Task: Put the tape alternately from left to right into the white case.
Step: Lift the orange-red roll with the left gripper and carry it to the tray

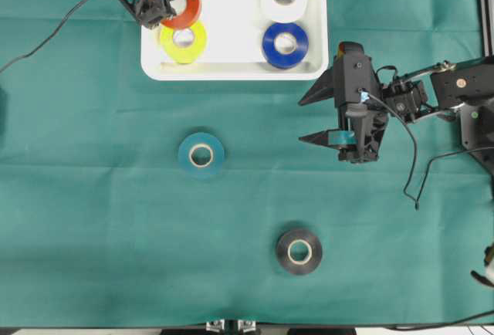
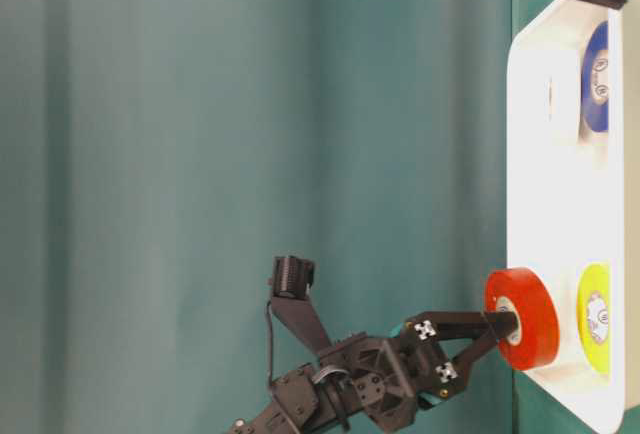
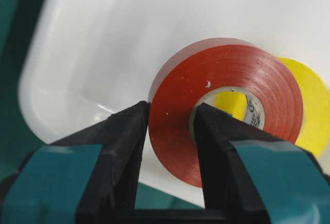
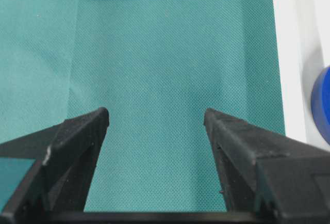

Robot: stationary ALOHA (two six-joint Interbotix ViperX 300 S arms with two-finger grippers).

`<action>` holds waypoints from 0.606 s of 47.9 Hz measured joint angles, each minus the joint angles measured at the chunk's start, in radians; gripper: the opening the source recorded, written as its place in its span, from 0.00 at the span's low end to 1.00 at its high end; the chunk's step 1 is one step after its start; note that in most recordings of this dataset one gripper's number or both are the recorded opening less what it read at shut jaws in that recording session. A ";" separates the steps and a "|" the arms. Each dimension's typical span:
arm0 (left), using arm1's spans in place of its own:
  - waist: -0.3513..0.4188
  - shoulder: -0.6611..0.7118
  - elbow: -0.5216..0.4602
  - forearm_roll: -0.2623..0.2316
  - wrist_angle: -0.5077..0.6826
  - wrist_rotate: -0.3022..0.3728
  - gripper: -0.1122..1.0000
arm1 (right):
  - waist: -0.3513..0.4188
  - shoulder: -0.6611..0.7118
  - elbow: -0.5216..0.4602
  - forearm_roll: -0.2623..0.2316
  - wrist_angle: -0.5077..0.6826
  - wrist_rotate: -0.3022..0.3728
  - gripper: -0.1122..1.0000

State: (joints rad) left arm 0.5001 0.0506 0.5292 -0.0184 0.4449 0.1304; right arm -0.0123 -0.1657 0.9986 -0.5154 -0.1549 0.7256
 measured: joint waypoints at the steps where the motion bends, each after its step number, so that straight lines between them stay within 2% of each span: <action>1: 0.003 0.003 0.000 0.000 -0.008 0.005 0.08 | 0.000 0.000 0.000 0.000 0.000 0.000 0.81; 15: 0.061 0.037 0.000 0.000 -0.069 0.069 0.08 | 0.000 -0.002 0.000 -0.002 0.000 0.000 0.81; 29: 0.060 0.051 0.000 0.000 -0.087 0.167 0.08 | 0.000 -0.002 -0.003 0.000 0.000 0.000 0.81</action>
State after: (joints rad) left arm 0.5599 0.1012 0.5292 -0.0184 0.3574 0.2976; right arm -0.0123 -0.1672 0.9956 -0.5154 -0.1549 0.7256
